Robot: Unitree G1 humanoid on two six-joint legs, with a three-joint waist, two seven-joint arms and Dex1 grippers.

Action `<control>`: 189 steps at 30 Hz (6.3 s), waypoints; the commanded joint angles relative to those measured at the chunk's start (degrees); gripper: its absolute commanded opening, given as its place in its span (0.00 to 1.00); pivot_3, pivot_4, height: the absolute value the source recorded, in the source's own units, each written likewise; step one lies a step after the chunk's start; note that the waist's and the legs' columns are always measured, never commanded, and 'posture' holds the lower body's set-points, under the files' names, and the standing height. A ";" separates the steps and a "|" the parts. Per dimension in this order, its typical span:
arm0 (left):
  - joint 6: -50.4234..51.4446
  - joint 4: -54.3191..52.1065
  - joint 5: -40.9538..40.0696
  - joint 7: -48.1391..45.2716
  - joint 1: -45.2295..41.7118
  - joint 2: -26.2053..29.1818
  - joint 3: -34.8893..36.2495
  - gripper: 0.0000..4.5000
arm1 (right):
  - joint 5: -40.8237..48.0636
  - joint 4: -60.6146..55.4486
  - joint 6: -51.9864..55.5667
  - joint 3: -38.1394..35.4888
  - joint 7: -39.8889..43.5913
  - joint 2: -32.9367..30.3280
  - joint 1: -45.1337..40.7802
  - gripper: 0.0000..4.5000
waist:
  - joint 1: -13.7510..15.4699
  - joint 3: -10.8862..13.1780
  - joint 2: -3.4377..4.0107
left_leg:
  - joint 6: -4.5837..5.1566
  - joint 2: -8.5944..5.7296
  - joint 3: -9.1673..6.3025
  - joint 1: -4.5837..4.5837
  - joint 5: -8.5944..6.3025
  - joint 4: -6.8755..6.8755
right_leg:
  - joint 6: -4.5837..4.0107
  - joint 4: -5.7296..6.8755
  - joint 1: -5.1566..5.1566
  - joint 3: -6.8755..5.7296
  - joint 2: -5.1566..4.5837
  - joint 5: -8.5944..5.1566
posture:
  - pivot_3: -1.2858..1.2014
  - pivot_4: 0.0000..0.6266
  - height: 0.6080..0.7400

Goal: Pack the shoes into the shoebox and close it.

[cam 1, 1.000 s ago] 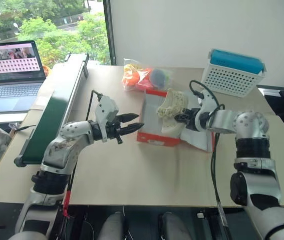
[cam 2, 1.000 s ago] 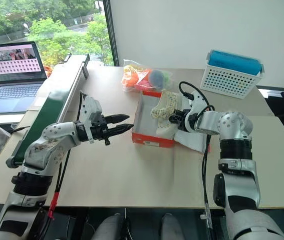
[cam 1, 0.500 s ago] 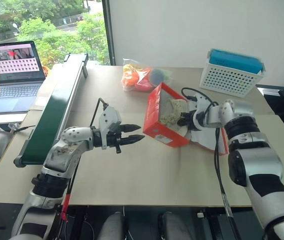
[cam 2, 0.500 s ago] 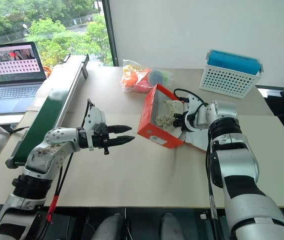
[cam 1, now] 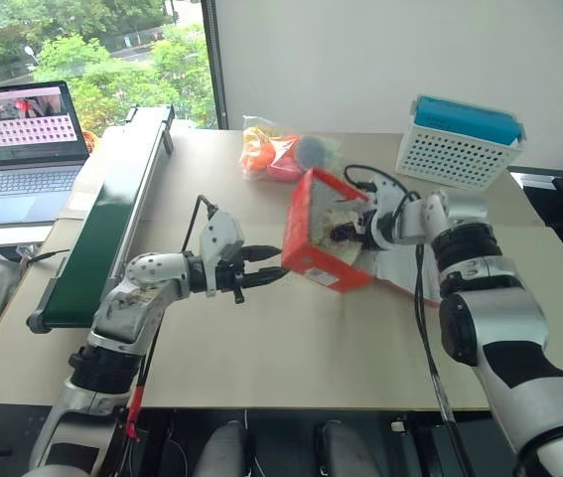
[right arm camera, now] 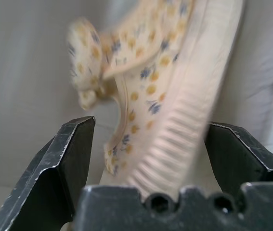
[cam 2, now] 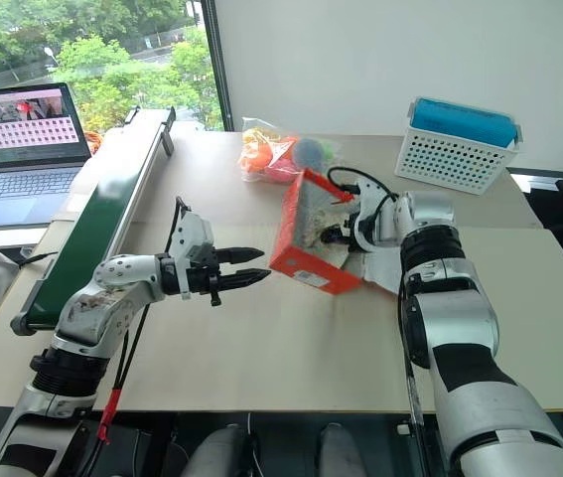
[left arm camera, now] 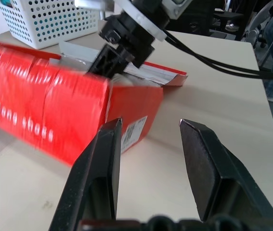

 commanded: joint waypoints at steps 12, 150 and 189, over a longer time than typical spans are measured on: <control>-1.07 9.65 6.03 28.33 -5.02 -8.16 12.44 0.45 | 4.67 -56.45 2.88 -4.63 -1.07 3.08 21.77 0.93 | 0.26 0.00 0.00 | 0.01 -0.03 -0.12 -0.03 0.00 0.03 | 0.07 0.01 0.05 -0.08 -0.03 0.05 | 0.52 0.24 0.73; 8.76 -0.35 -5.20 34.22 -2.95 -21.94 7.28 0.65 | 33.18 -52.60 0.38 -26.19 -25.97 23.18 25.67 0.88 | -0.02 -0.08 -0.56 | -0.10 0.01 -0.05 0.01 0.06 0.09 | 0.07 0.03 0.06 -0.03 0.11 0.29 | 0.52 0.24 0.73; 6.48 2.03 -1.57 34.49 -3.59 -22.25 8.15 0.65 | 35.06 -52.45 -0.88 -23.18 -29.19 18.85 27.41 0.99 | 0.06 -0.07 -0.54 | -0.07 0.02 -0.05 -0.02 0.04 0.08 | 0.07 -0.01 0.06 -0.03 0.10 0.29 | 0.52 0.24 0.73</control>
